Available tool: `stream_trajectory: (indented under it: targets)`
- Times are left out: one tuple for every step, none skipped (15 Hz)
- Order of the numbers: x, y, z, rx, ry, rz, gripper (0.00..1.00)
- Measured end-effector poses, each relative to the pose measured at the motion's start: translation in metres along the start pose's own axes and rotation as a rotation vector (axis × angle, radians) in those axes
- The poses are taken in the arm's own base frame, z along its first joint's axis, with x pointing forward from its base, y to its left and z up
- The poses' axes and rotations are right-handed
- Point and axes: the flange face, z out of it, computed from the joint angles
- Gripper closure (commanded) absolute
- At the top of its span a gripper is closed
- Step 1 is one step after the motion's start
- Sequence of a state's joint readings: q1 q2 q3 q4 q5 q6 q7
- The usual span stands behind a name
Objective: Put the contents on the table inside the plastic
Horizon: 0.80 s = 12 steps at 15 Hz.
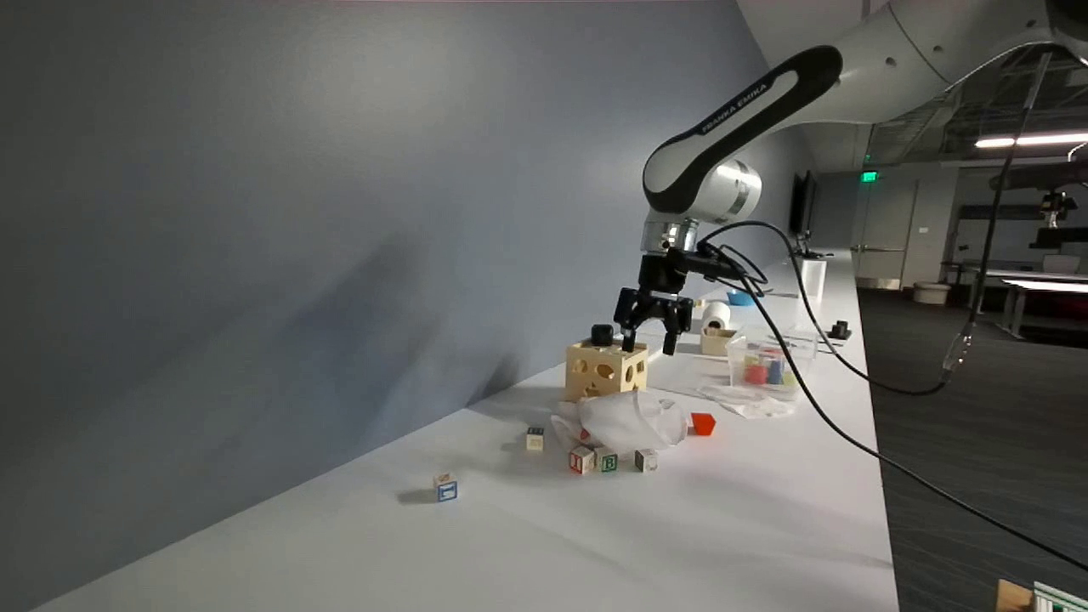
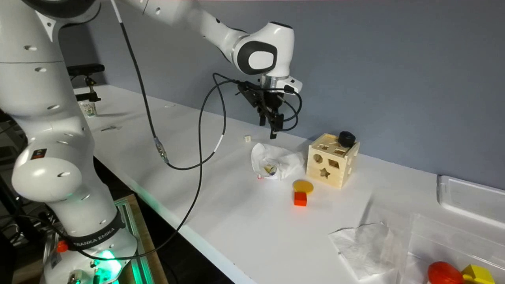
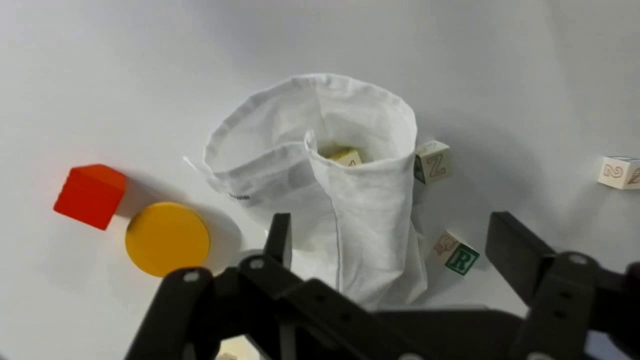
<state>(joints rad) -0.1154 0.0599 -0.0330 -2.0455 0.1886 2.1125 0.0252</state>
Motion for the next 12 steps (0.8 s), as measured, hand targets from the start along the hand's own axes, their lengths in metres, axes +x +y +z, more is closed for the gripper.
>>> stream_trajectory:
  targets:
    - [-0.005,0.003,0.003,-0.001,-0.011,0.023,0.0]
    - [-0.011,0.006,0.007,-0.003,-0.023,0.053,0.0]
    - [-0.016,0.009,0.012,-0.005,-0.033,0.091,0.0]
    - [-0.02,0.012,0.018,-0.007,-0.038,0.139,0.0]
    - [-0.024,0.014,0.023,-0.01,-0.038,0.193,0.0]
    - [-0.027,0.016,0.029,-0.014,-0.034,0.249,0.0]
    - [-0.03,0.018,0.035,-0.017,-0.029,0.306,0.0]
    - [-0.033,0.021,0.042,-0.019,-0.02,0.361,0.0]
    - [-0.036,0.023,0.049,-0.02,-0.01,0.414,0.0]
    - [-0.038,0.026,0.055,-0.02,0.002,0.467,0.0]
    - [-0.041,0.029,0.061,-0.018,0.018,0.519,0.0]
    - [-0.042,0.032,0.066,-0.014,0.04,0.568,0.0]
